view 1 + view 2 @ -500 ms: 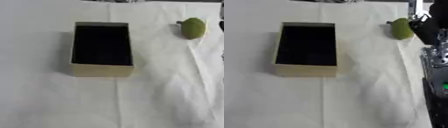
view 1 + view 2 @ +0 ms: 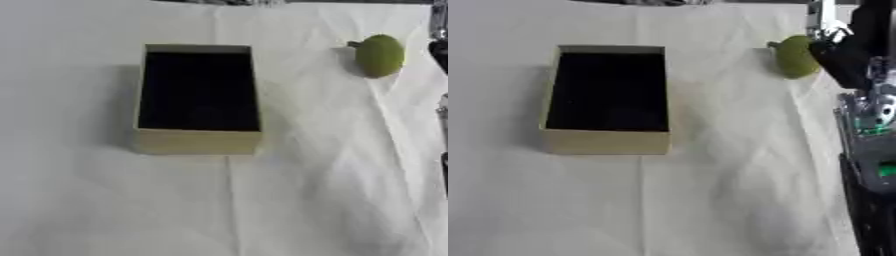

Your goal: Pick up objects on the table and place them in the box.

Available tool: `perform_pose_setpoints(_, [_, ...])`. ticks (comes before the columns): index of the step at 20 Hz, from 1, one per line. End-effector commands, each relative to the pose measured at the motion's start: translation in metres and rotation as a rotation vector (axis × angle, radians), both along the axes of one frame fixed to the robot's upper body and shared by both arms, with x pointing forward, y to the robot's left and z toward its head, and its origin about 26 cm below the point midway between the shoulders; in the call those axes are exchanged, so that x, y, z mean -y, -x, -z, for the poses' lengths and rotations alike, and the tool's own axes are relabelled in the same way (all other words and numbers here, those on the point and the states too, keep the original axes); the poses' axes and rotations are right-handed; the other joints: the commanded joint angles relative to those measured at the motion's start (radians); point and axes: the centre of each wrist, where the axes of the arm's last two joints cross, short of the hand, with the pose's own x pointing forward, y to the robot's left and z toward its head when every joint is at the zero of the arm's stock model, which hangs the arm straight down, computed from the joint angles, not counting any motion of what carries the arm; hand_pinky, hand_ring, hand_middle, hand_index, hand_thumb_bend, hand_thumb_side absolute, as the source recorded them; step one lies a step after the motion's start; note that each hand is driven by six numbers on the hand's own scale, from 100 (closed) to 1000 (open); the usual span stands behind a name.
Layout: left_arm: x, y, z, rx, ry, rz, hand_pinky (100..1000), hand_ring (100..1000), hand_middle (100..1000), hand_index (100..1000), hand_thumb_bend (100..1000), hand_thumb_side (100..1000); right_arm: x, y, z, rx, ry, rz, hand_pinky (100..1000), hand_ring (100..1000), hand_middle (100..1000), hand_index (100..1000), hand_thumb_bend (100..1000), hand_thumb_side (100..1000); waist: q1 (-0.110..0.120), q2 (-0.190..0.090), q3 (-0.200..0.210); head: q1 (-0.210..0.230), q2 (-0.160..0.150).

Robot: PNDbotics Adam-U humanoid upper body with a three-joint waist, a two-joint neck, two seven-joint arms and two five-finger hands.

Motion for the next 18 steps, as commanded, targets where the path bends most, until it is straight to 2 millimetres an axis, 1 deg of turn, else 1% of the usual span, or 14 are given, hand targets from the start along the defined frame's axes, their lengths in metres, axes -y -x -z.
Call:
perform_pose_setpoints(1, [-0.002,0.004,-0.012,0.025,-0.049,-0.008,628,625,609,747,460,435,0.014,0.009,-0.015,0.008,0.1,0.087,852,888,754,834,100,353,0.0,-0.019,-0.004,-0.011,0.002])
perform_pose_setpoints(5, [-0.004,0.005,-0.012,0.021,-0.056,-0.017,628,625,610,747,460,435,0.029,0.015,-0.019,-0.067,0.233,0.208,853,906,791,852,100,342,-0.006,-0.021,-0.014,-0.011,0.009])
perform_pose_setpoints(9, [-0.006,0.006,-0.013,0.014,-0.075,-0.028,628,625,609,747,459,435,0.042,0.014,-0.02,-0.178,0.376,0.318,850,912,817,865,100,340,-0.015,-0.024,-0.02,-0.001,0.013])
perform_pose_setpoints(14, [-0.008,0.008,-0.013,0.009,-0.088,-0.035,627,625,610,747,458,435,0.057,0.012,-0.023,-0.284,0.508,0.438,860,937,847,891,100,364,-0.016,-0.024,-0.022,0.009,0.013])
perform_pose_setpoints(15, [-0.008,0.008,-0.013,0.008,-0.091,-0.035,627,625,610,747,458,435,0.061,0.011,-0.023,-0.311,0.539,0.451,869,953,861,907,100,388,-0.016,-0.023,-0.022,0.01,0.013])
perform_pose_setpoints(18, [-0.008,0.008,-0.014,0.008,-0.097,-0.035,627,625,610,747,458,434,0.074,0.007,-0.023,-0.392,0.63,0.469,884,980,889,928,100,412,-0.013,-0.021,-0.022,0.011,0.012])
